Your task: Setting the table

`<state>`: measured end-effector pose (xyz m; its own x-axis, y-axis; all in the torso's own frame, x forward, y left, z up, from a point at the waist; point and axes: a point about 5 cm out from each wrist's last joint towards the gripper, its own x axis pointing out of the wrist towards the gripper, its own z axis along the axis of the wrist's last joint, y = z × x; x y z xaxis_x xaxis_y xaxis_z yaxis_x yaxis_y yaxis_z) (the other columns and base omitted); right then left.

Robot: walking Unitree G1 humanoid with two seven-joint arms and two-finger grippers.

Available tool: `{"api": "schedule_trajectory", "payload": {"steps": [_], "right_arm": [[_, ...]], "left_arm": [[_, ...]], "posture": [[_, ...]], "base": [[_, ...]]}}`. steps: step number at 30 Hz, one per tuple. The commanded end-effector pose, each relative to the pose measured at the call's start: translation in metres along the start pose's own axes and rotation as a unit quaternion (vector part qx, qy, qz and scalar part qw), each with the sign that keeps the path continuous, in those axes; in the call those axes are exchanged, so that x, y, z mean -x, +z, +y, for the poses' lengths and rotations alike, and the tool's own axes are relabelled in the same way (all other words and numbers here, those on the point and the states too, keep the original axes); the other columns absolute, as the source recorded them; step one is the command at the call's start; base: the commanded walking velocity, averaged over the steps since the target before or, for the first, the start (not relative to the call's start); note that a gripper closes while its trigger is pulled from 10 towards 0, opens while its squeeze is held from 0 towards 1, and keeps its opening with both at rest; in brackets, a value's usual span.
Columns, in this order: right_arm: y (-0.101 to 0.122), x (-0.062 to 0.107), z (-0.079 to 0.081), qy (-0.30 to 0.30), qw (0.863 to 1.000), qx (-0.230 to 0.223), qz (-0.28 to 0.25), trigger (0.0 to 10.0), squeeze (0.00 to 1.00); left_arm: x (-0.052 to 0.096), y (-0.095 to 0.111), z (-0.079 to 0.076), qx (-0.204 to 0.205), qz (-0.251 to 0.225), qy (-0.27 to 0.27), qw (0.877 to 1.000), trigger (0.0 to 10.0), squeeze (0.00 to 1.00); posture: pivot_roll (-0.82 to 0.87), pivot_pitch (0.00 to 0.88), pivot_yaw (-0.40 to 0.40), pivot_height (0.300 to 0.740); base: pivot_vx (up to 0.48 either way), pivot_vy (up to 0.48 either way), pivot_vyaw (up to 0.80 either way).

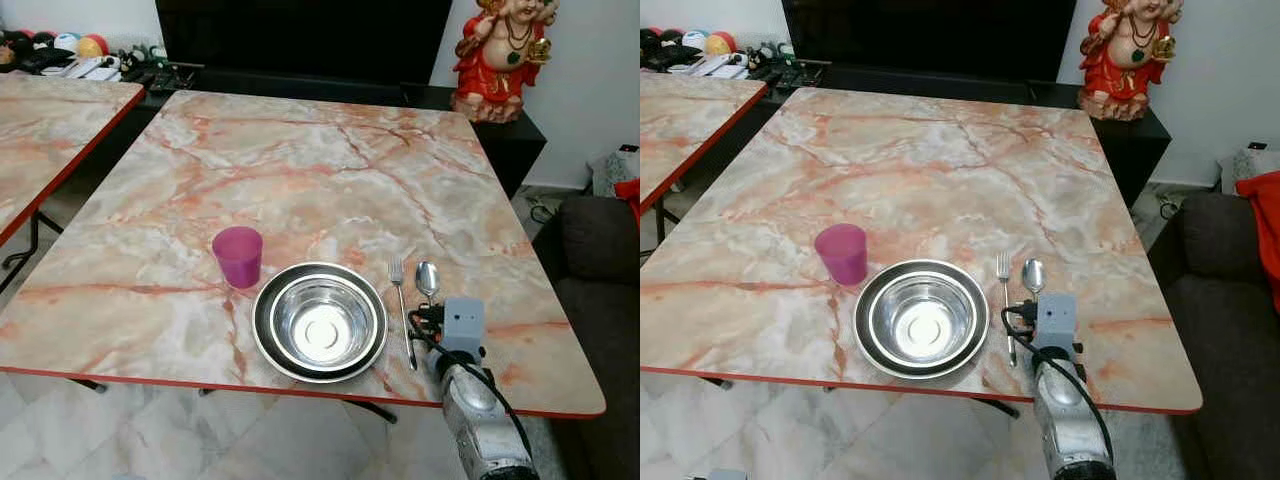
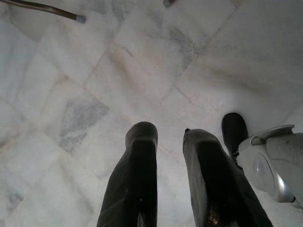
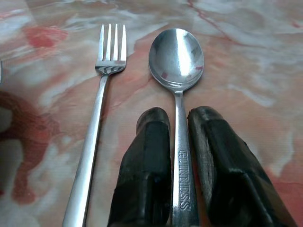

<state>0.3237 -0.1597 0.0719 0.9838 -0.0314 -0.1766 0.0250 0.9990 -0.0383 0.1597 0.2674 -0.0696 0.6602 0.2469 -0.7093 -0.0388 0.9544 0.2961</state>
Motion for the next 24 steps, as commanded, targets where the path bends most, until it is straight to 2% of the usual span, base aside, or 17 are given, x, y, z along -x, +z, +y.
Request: {"api": "schedule_trajectory", "payload": {"steps": [1, 15, 24], "right_arm": [[-0.032, 0.011, -0.004, -0.008, 0.998, 0.008, 0.058, 10.0, 0.00], [-0.002, 0.009, -0.013, -0.037, 0.998, -0.019, -0.048, 10.0, 0.00], [-0.001, 0.008, -0.009, -0.019, 0.998, -0.020, -0.049, 10.0, 0.00]], "left_arm": [[0.002, -0.009, -0.004, -0.006, 0.019, -0.008, 1.000, 10.0, 0.00], [0.002, -0.007, -0.003, -0.007, 0.018, -0.007, 1.000, 10.0, 0.00], [0.002, -0.007, -0.003, -0.006, 0.018, -0.007, 1.000, 10.0, 0.00]], "posture": [[0.06, 0.138, -0.042, 0.740], [0.06, 0.133, -0.039, 0.740], [0.06, 0.134, -0.040, 0.740]], "base": [[0.000, 0.000, 0.00], [0.000, 0.000, 0.00], [0.000, 0.000, 0.00]]}}
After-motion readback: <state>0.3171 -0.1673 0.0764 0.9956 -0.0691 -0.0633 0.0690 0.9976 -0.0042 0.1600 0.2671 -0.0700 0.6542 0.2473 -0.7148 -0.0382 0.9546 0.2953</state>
